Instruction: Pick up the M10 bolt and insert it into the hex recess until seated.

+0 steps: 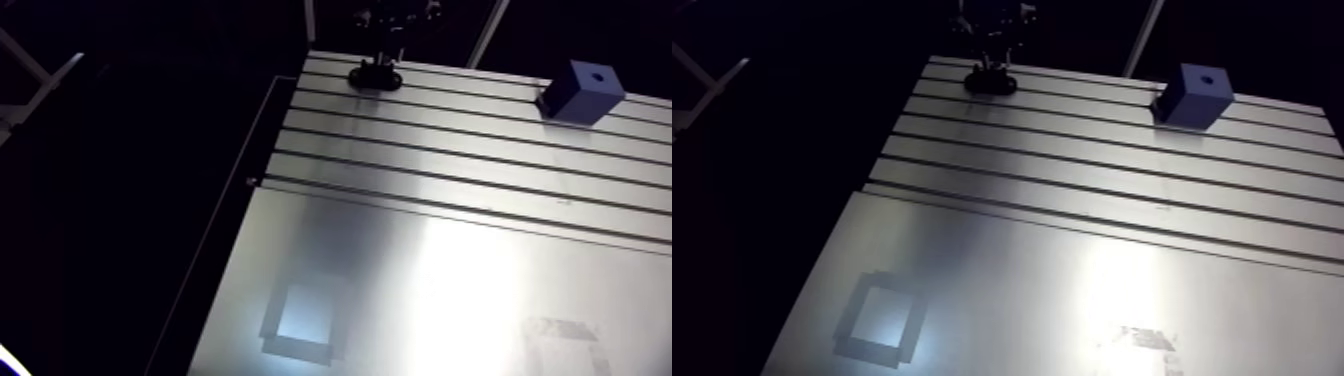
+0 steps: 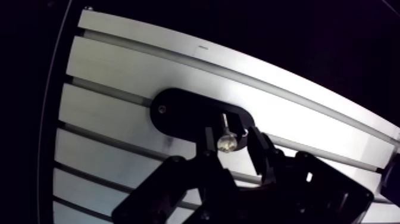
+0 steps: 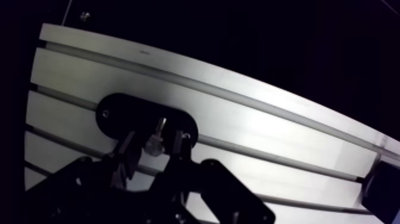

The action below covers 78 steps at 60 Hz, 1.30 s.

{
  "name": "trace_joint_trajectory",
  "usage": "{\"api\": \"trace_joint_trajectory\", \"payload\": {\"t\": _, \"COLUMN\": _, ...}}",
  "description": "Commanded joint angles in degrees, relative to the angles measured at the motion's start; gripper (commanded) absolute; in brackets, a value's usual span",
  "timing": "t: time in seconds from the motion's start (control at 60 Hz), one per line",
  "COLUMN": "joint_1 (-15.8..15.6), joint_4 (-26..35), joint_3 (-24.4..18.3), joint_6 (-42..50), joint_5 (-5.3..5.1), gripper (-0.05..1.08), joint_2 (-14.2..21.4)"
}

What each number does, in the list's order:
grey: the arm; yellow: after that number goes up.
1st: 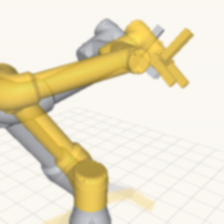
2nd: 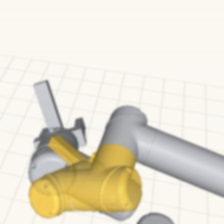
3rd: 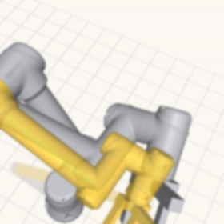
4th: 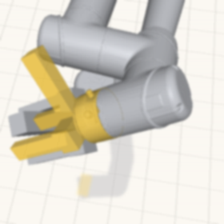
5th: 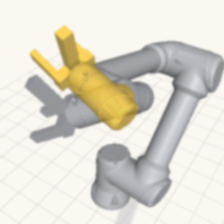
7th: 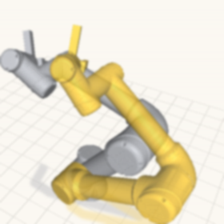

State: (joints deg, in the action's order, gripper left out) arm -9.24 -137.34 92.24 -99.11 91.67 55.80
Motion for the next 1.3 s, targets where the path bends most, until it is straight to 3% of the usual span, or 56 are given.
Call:
{"api": "trace_joint_trajectory", "payload": {"t": 0.017, "joint_1": -0.08, "joint_4": 0.00, "joint_3": 0.00, "joint_6": 0.01, "joint_5": 0.04, "gripper": 0.60, "joint_2": 0.04}}
{"api": "trace_joint_trajectory", "payload": {"t": 1.3, "joint_1": 0.01, "joint_4": 0.18, "joint_3": 0.43, "joint_6": 0.10, "joint_5": -0.31, "gripper": 0.65, "joint_2": 0.04}}
